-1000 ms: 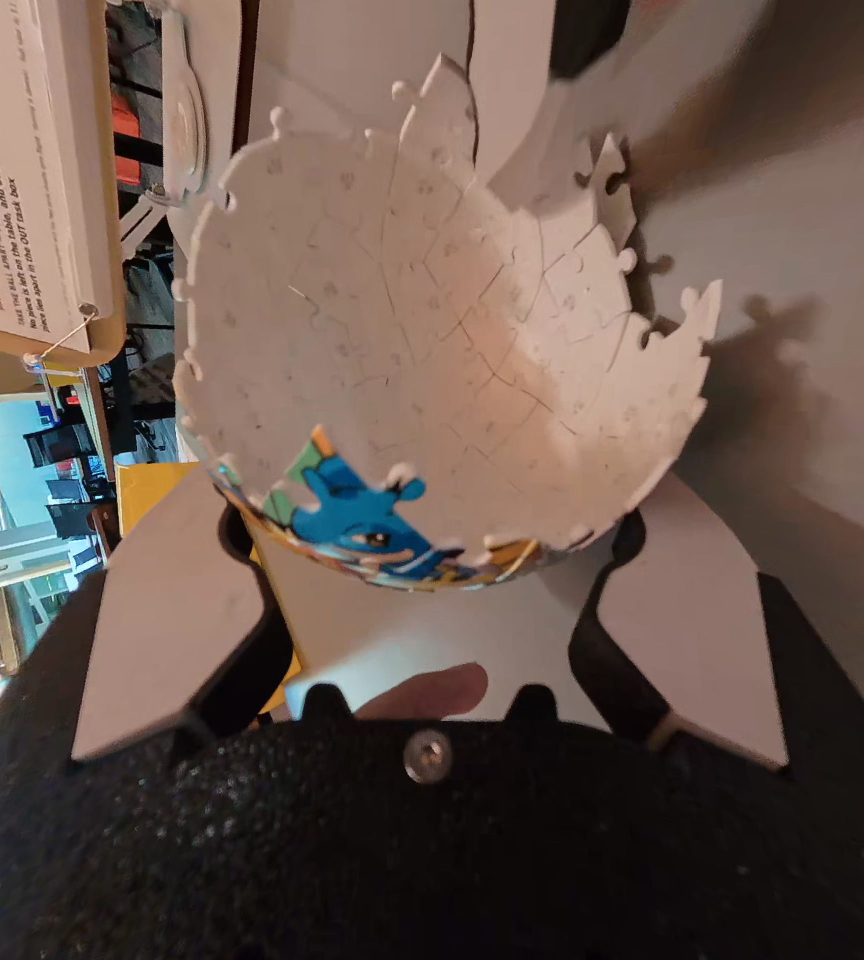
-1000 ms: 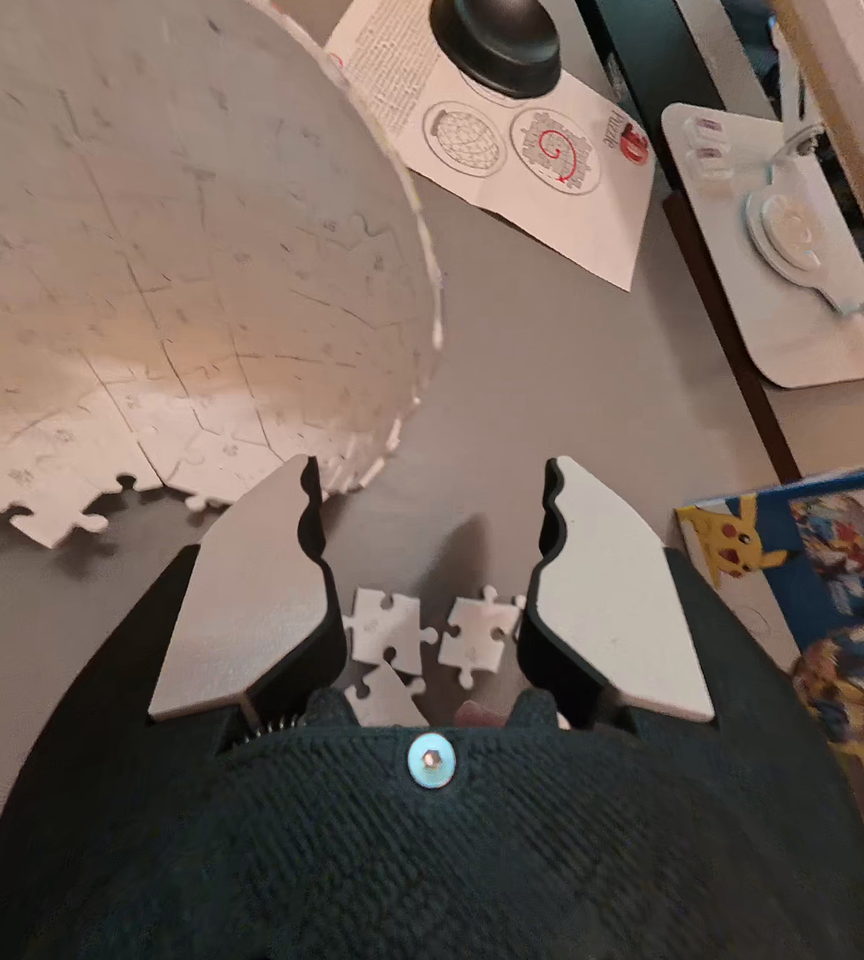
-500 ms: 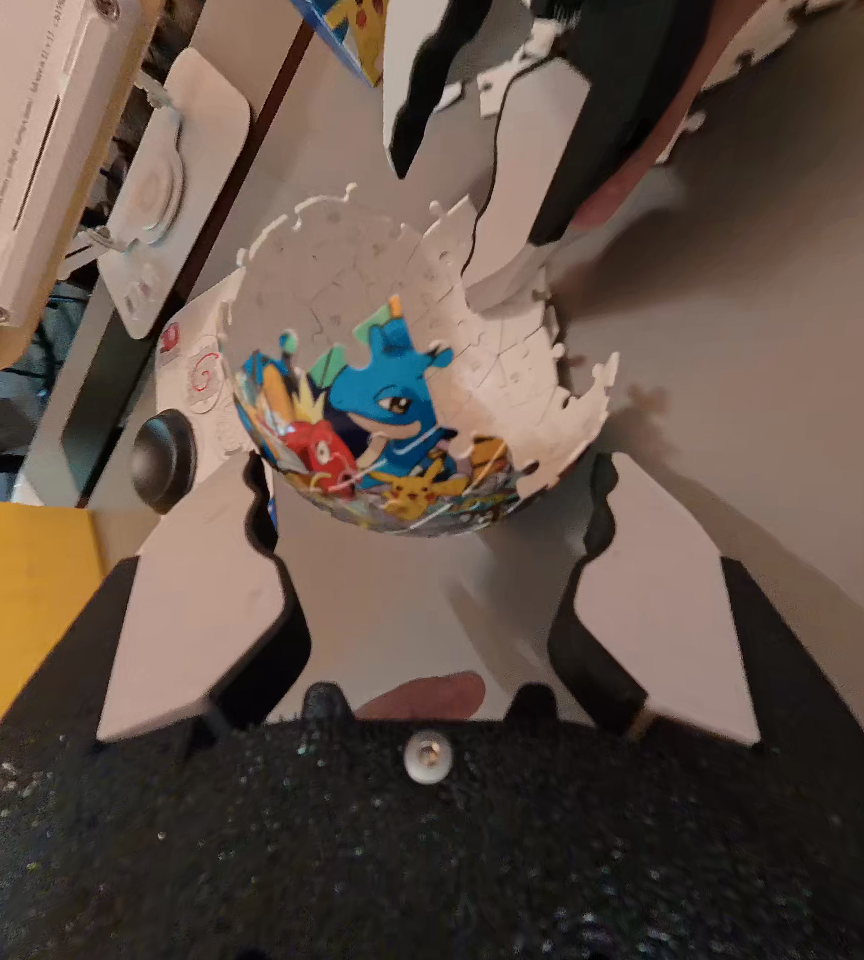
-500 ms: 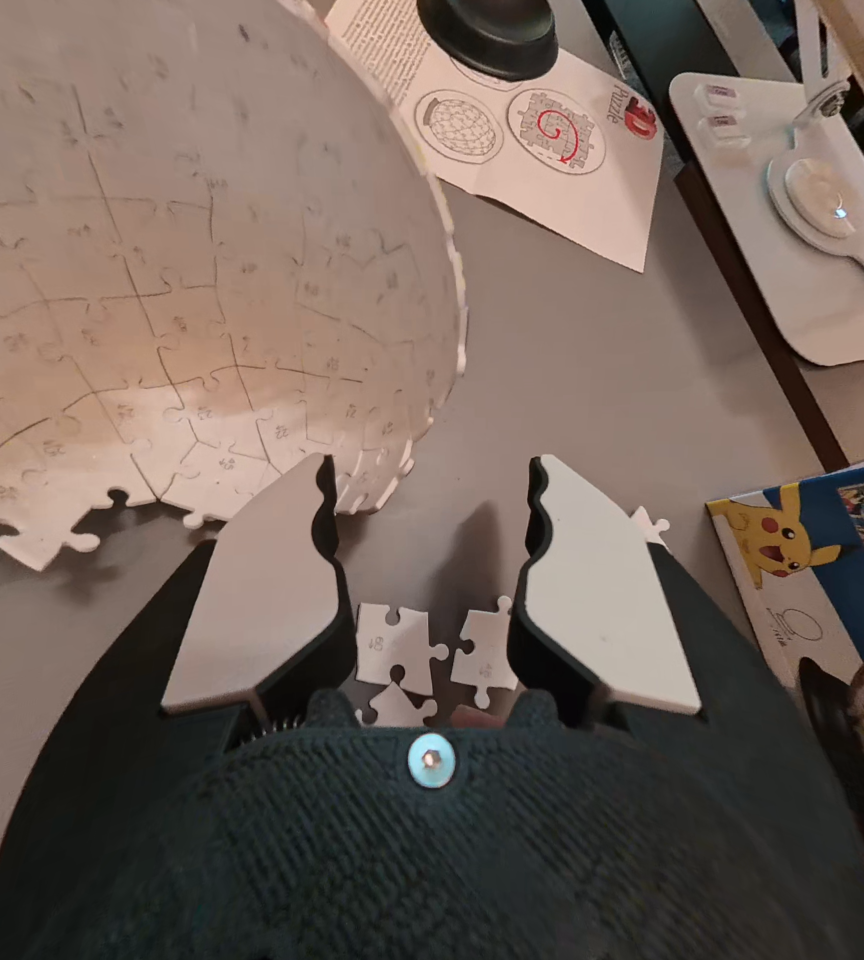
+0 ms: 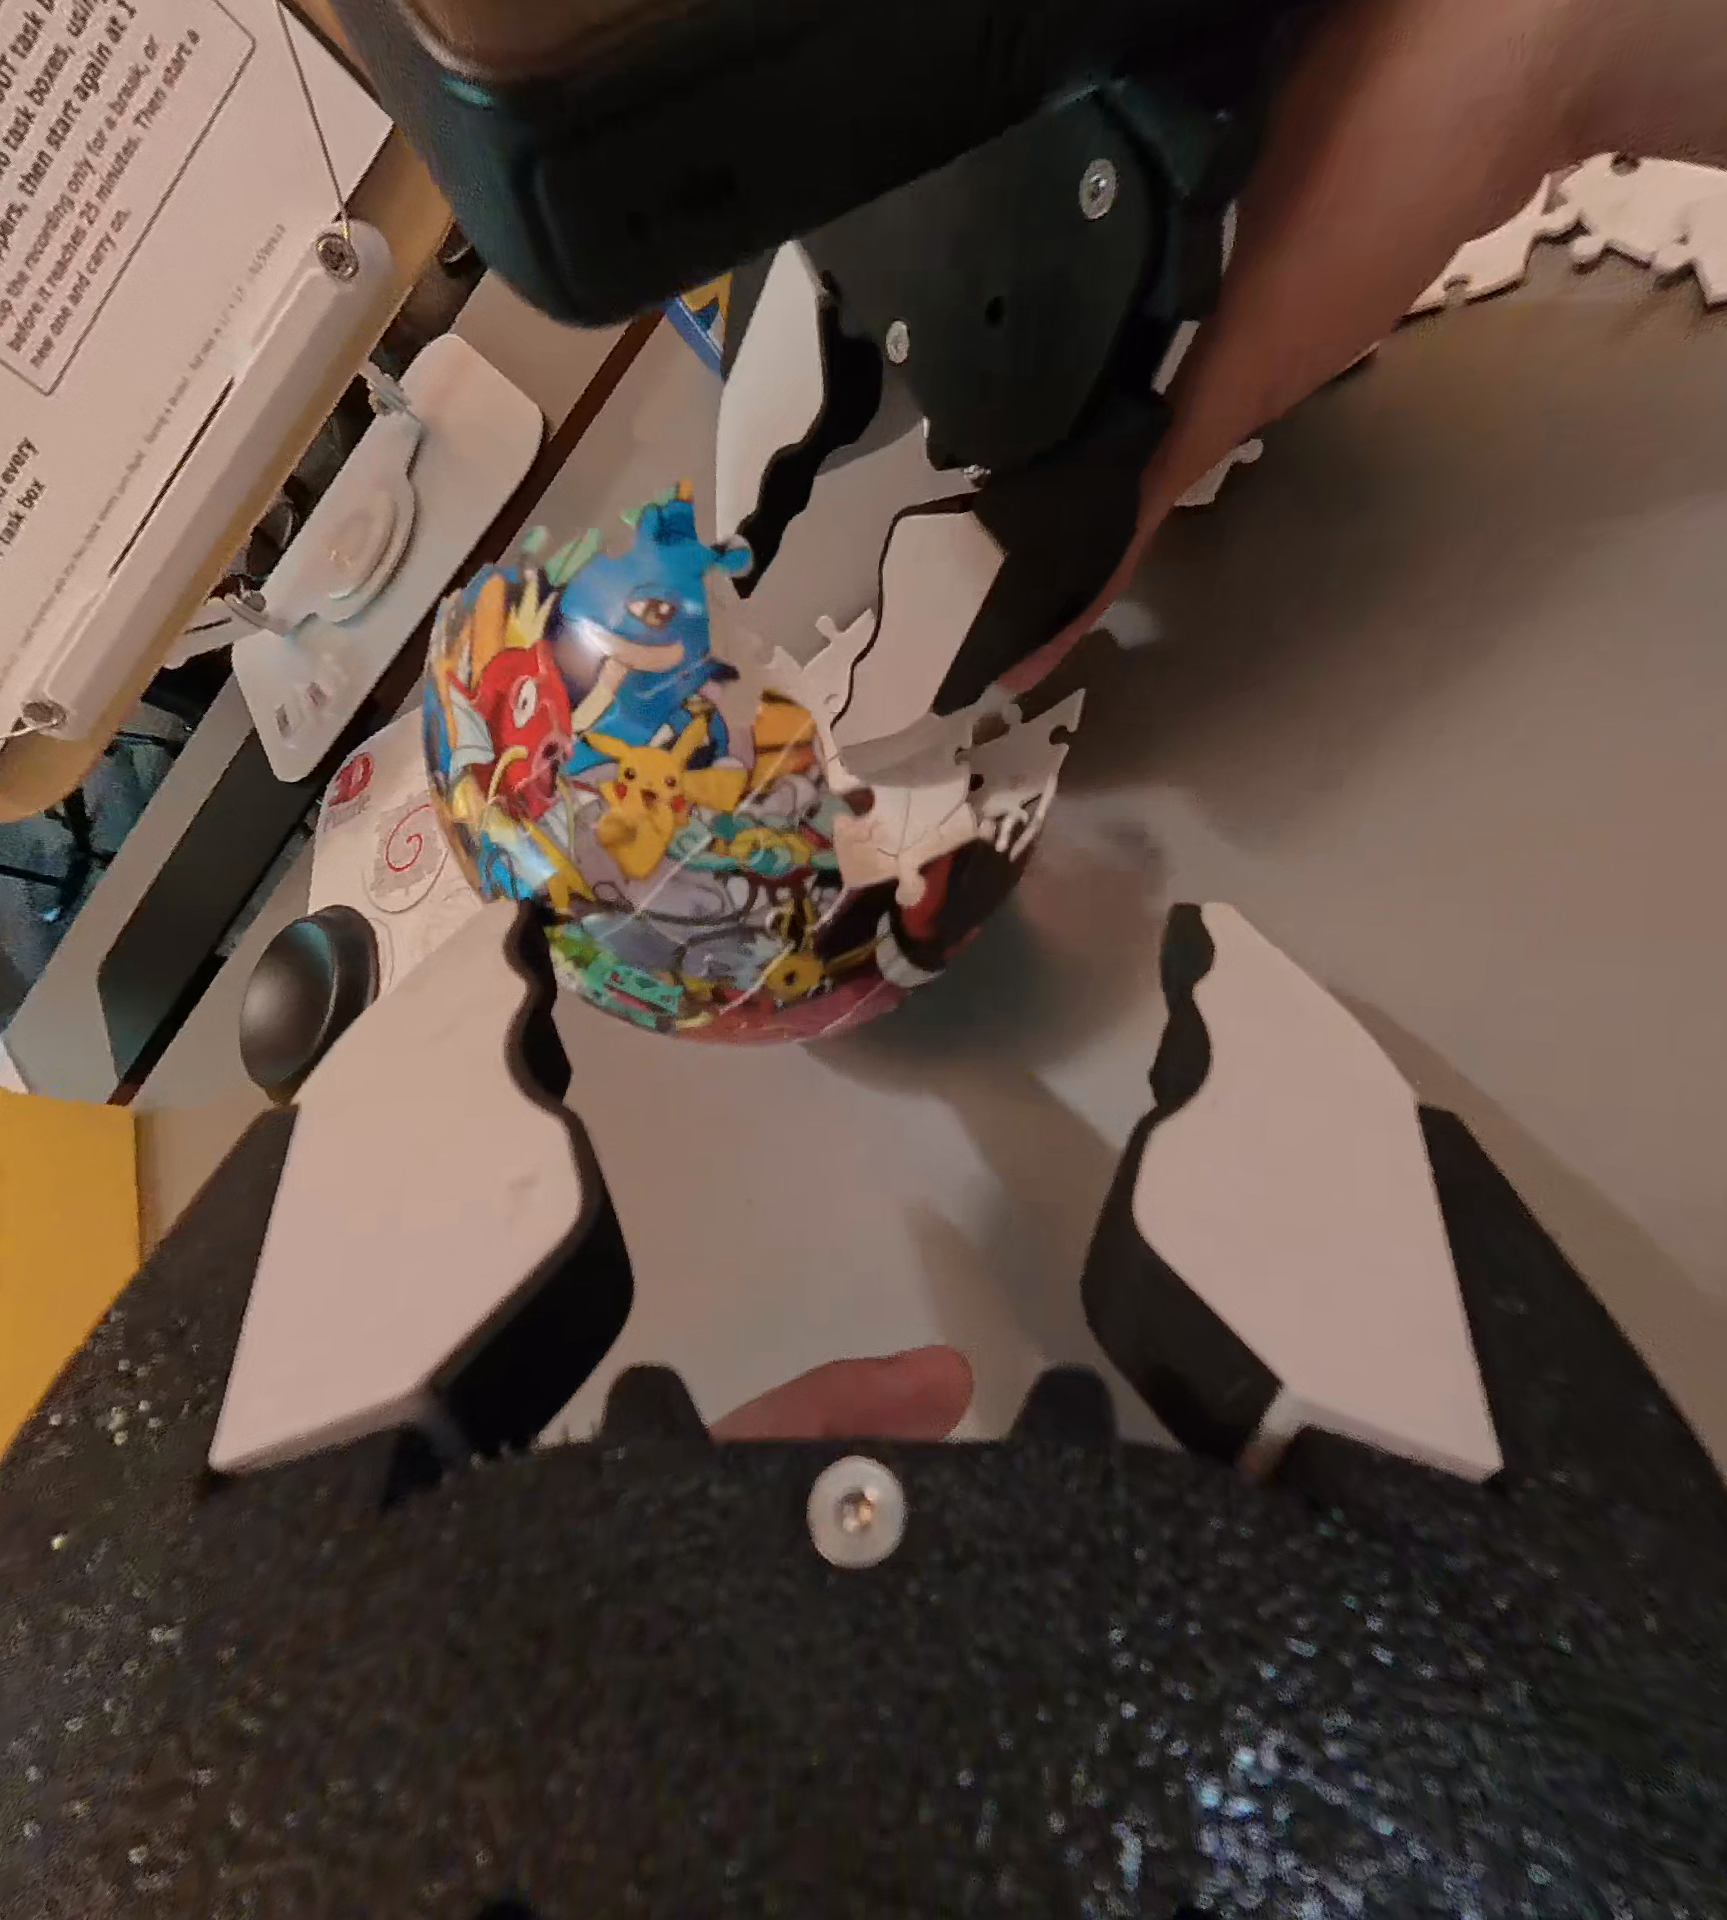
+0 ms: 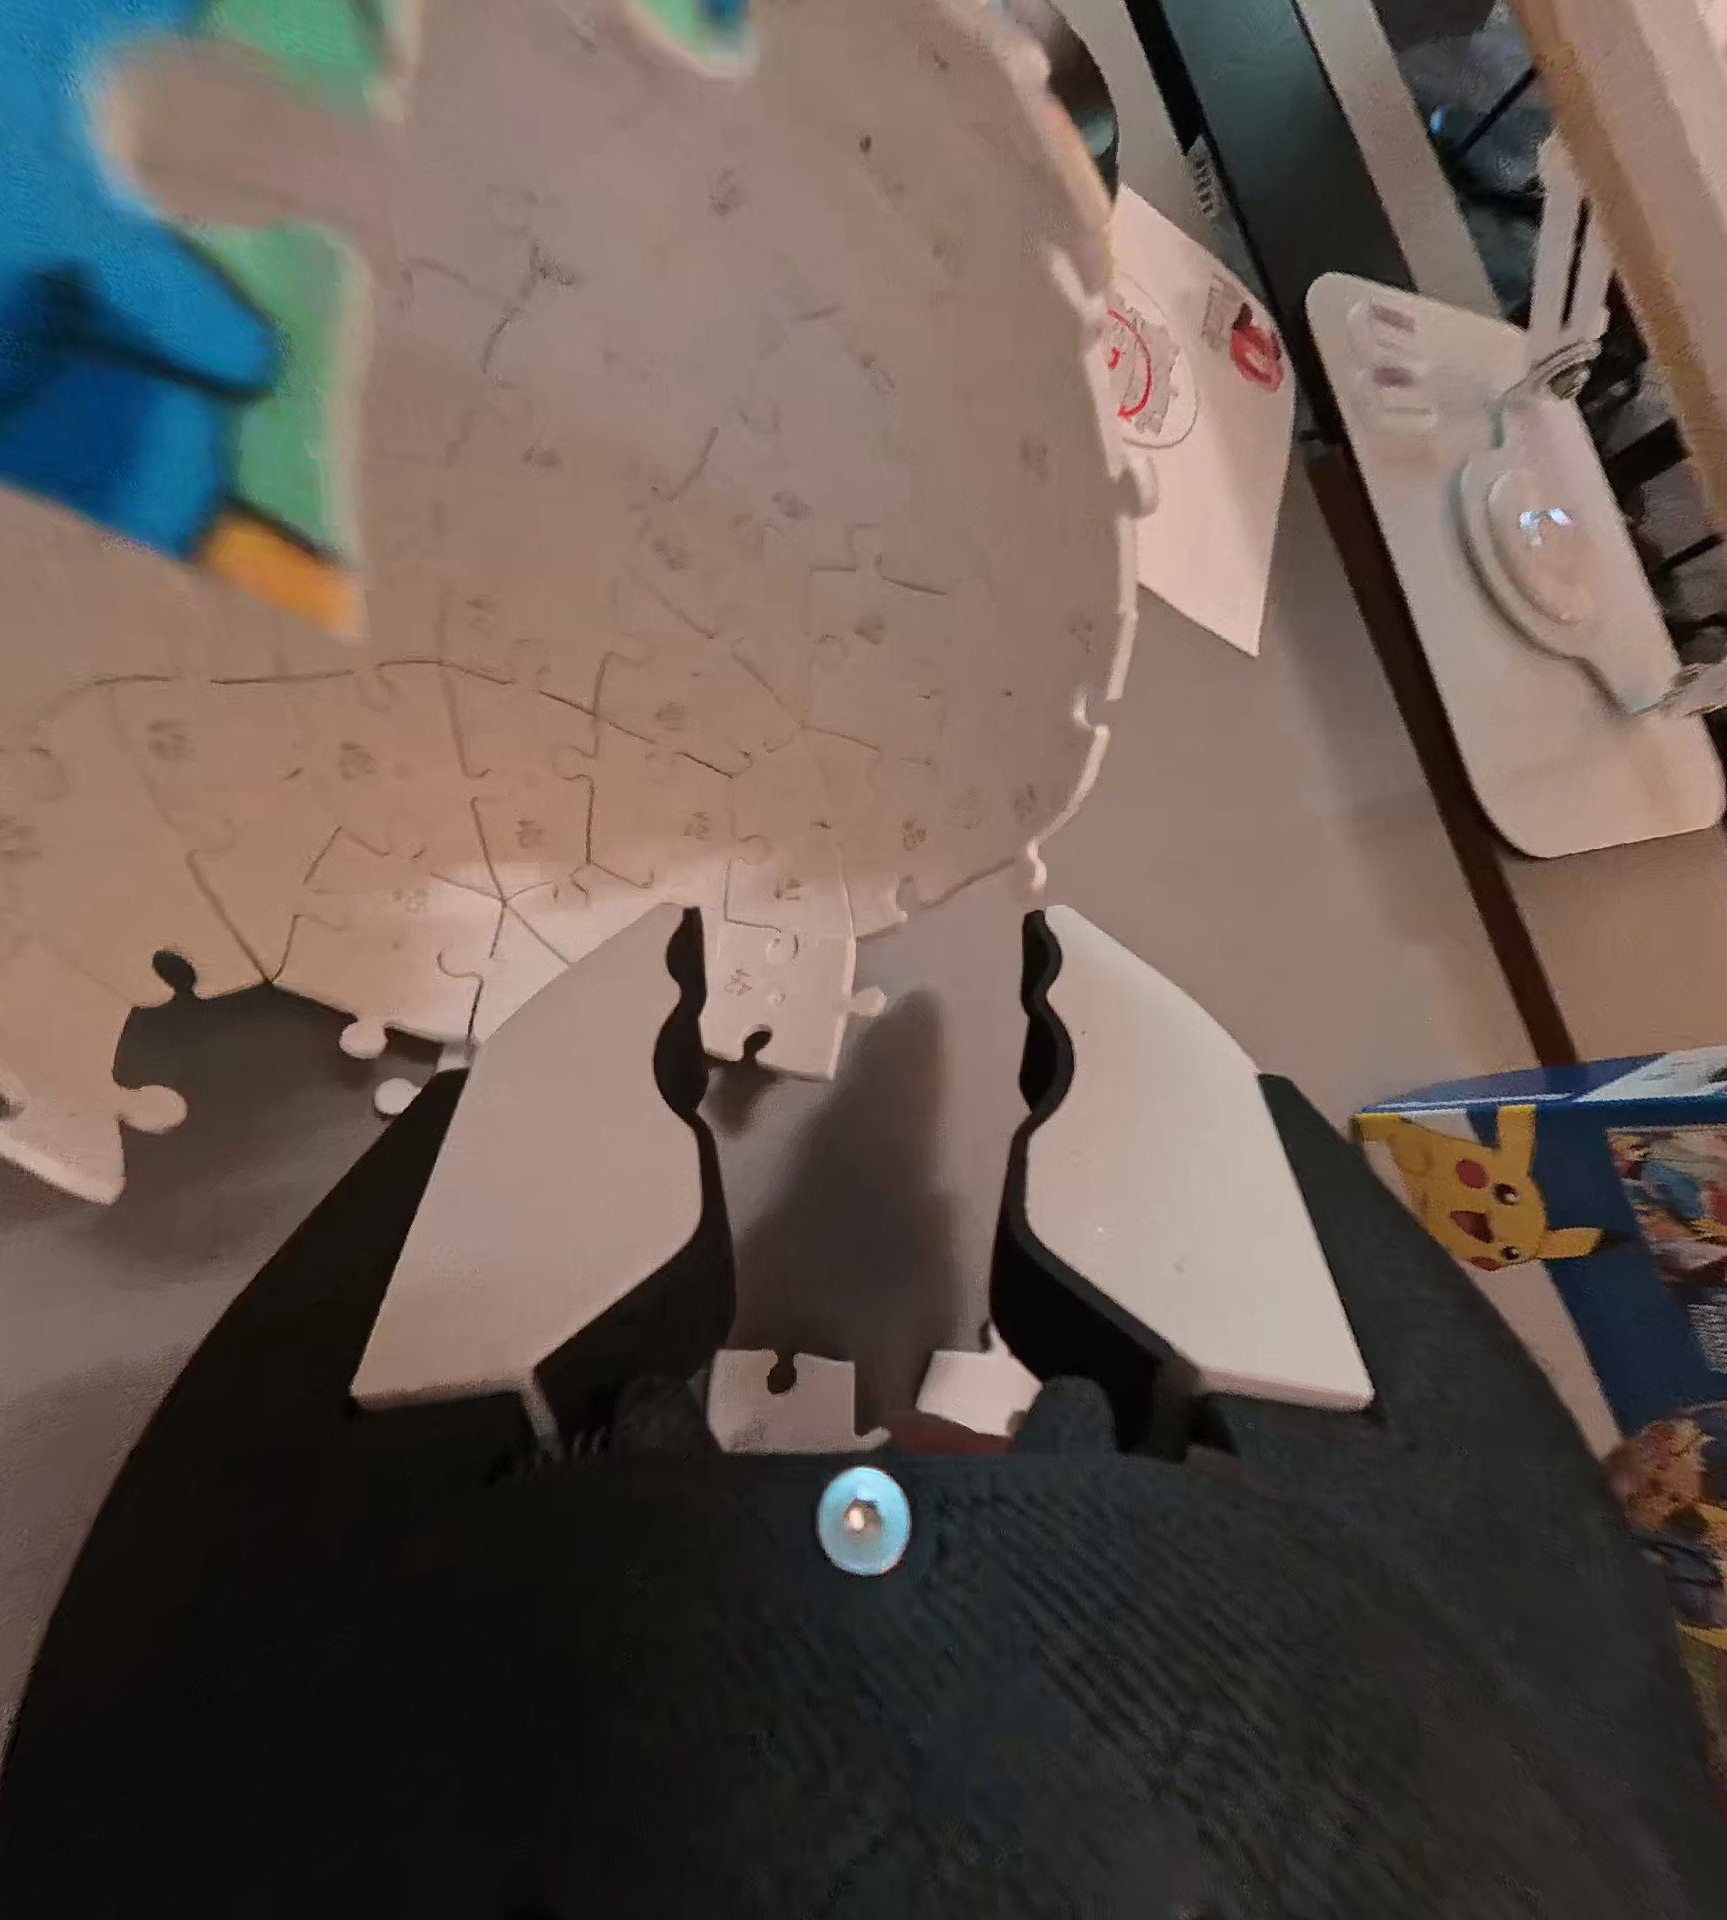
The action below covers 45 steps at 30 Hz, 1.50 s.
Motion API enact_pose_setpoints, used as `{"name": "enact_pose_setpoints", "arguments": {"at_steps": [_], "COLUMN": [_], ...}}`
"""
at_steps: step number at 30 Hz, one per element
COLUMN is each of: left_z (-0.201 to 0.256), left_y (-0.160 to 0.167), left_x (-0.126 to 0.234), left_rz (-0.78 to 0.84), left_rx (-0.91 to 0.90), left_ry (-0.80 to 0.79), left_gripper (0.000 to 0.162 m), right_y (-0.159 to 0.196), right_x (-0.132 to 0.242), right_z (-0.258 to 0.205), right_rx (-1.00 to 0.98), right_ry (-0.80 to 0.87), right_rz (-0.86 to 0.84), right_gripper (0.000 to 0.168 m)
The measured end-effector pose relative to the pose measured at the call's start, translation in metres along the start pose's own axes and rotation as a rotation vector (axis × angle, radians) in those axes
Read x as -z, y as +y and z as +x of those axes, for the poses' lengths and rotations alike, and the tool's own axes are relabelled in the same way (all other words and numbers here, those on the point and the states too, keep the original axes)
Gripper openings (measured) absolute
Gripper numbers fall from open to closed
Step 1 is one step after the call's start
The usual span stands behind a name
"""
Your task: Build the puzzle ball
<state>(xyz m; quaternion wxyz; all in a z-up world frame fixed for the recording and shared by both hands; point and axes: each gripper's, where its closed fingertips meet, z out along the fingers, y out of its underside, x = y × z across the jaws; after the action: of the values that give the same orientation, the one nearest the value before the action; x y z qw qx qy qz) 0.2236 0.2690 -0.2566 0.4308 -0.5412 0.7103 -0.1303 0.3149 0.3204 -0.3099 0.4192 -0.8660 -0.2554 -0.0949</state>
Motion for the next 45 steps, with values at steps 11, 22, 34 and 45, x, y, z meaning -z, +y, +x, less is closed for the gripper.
{"name": "enact_pose_setpoints", "arguments": {"at_steps": [11,22,34,45], "left_z": [0.003,0.008,0.011,-0.061], "left_y": [0.006,0.019,0.02,-0.008], "left_x": [0.002,0.007,0.015,0.03], "left_rz": [-0.023,-0.04,0.008,0.306], "left_rx": [-0.085,-0.167,-0.028,0.547], "left_ry": [-0.015,-0.063,0.011,0.072], "left_gripper": [0.109,0.107,0.104,0.103], "right_y": [-0.003,-0.004,-0.006,-0.013], "right_x": [-0.001,0.004,0.011,0.013], "right_z": [0.003,-0.004,-0.019,-0.021], "right_rx": [0.048,0.074,0.136,0.212], "right_ry": [0.04,-0.013,-0.1,-0.085], "right_rz": [0.017,0.026,0.036,0.059], "right_gripper": [0.051,0.059,0.057,0.056]}}
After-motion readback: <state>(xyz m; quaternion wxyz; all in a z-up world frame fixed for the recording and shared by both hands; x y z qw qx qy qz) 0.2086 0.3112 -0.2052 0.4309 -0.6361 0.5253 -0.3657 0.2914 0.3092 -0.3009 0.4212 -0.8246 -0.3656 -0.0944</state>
